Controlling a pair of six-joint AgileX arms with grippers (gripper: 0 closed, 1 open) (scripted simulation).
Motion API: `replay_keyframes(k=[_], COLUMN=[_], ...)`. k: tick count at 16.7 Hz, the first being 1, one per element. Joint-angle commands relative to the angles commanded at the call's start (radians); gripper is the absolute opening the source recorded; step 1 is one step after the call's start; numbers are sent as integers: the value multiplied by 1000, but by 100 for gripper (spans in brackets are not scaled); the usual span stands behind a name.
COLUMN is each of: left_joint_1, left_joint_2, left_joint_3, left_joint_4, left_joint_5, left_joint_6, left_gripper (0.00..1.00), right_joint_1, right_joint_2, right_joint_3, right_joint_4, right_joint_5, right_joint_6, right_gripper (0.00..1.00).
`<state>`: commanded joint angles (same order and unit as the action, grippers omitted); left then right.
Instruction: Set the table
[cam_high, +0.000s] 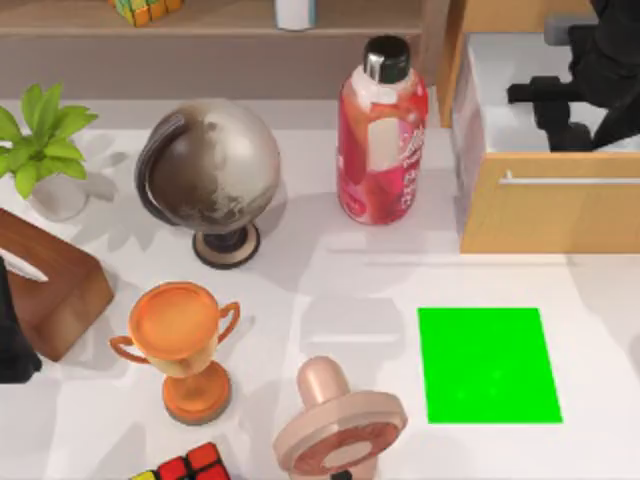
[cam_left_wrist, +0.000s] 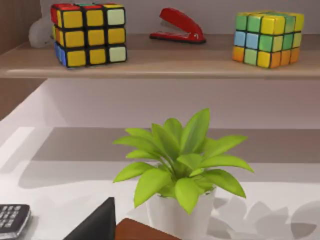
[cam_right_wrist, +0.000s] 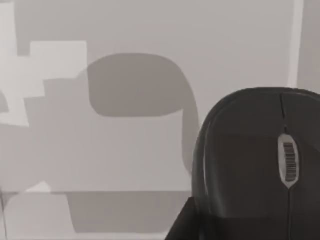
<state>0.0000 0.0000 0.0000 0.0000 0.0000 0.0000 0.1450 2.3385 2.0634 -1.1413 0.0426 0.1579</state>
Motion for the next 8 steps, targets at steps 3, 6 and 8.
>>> replay_keyframes(k=[3,6,8], left_joint_1=[0,0,0], left_joint_2=[0,0,0], left_joint_3=[0,0,0], left_joint_4=[0,0,0], left_joint_5=[0,0,0], left_joint_6=[0,0,0], left_gripper=[100,100,100], right_joint_1=[14,51,89], right_joint_2=[-103,-219,-297], right_joint_3=[-47,-103,-150], right_joint_4=[18,59,92], right_joint_5=[13,19,18], right_joint_6=[23,58,85], right_gripper=[0,0,0])
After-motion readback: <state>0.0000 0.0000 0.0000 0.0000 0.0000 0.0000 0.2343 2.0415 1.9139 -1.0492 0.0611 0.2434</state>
